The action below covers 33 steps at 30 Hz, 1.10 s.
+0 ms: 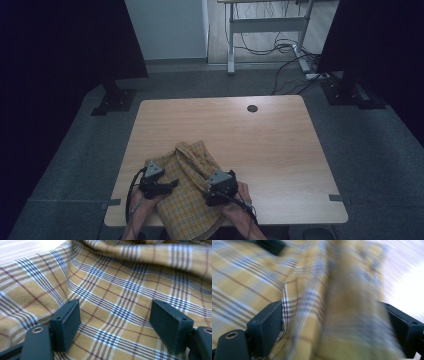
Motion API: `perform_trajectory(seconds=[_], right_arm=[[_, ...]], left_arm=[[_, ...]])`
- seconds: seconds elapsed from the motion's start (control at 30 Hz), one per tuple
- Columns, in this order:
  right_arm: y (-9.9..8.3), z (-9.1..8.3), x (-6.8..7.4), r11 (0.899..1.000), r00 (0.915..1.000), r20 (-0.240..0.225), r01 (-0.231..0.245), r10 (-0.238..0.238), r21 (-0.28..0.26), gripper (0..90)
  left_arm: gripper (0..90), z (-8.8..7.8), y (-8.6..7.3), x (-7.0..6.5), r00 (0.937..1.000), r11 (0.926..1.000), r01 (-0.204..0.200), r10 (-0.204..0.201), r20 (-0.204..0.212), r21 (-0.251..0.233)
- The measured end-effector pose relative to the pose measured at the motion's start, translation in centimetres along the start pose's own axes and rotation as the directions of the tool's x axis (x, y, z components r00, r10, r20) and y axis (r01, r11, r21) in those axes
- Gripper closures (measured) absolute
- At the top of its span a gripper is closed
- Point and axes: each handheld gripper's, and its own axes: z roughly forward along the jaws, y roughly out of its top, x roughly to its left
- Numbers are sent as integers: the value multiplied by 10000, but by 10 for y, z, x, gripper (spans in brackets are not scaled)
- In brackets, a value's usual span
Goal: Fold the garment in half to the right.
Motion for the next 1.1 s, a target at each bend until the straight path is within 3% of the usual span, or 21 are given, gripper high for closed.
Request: perform_trajectory(seconds=[0.07,0.1,0.2,0.33,0.37,0.53,0.67,0.7,0.73,0.77,0.83,0.9,0.93,0.97,1.1], right_arm=[[-5,-2,-7,9998,9997,83,-223,223,-1,122],[-18,-8,-23,9956,9958,17,-913,913,-197,120],[-30,-21,-40,9826,9847,-128,-1741,1736,-649,117],[-39,-36,-53,9747,9785,126,-2039,2059,-913,115],[-43,-45,-62,9704,9741,310,-2199,2239,-1001,116],[-44,-60,-72,9702,9721,682,-2164,2245,-1086,126],[-32,-71,-70,9735,9795,508,-1868,1948,-1320,125],[-19,-72,-61,9775,9873,194,-1530,1574,-1454,123],[-19,-72,-61,9775,9873,194,-1530,1574,-1454,123],[-6,-69,-50,9819,9942,-84,-1071,1072,-1559,122],[6,-65,-39,9861,9970,-467,-679,615,-1514,115],[18,-54,-25,9904,9950,-997,-241,105,-1362,113],[18,-54,-25,9904,9950,-997,-241,105,-1362,113],[27,-40,-10,9929,9880,-1483,258,-429,-1158,107],[27,-14,6,9930,9733,-2024,965,-1084,-677,105]], left_arm=[[248,0,0,0,10000,10000,0,0,0,8],[248,0,0,0,10000,10000,2,-2,-12,13],[246,0,0,0,10000,10000,-4,4,-17,17],[243,0,0,0,10000,10000,11,-11,-2,2],[241,0,0,0,10000,10000,12,-12,14,-3],[226,0,0,1,10000,10000,-17,17,26,-33],[210,0,1,1,10000,9999,-59,59,13,-110],[204,0,0,1,10000,9998,-36,36,-3,-174],[201,0,0,1,10000,9998,-36,36,-3,-174],[197,-1,0,1,10000,9997,-44,44,-31,-235],[188,-1,0,0,9999,9996,-66,63,-95,-273],[179,-2,0,0,9997,9994,-125,119,-195,-327],[175,-2,0,0,9997,9994,-125,119,-195,-327],[168,-3,0,-1,9995,9991,-154,143,-271,-408],[146,-5,-1,0,9995,9983,-146,130,-295,-567]])
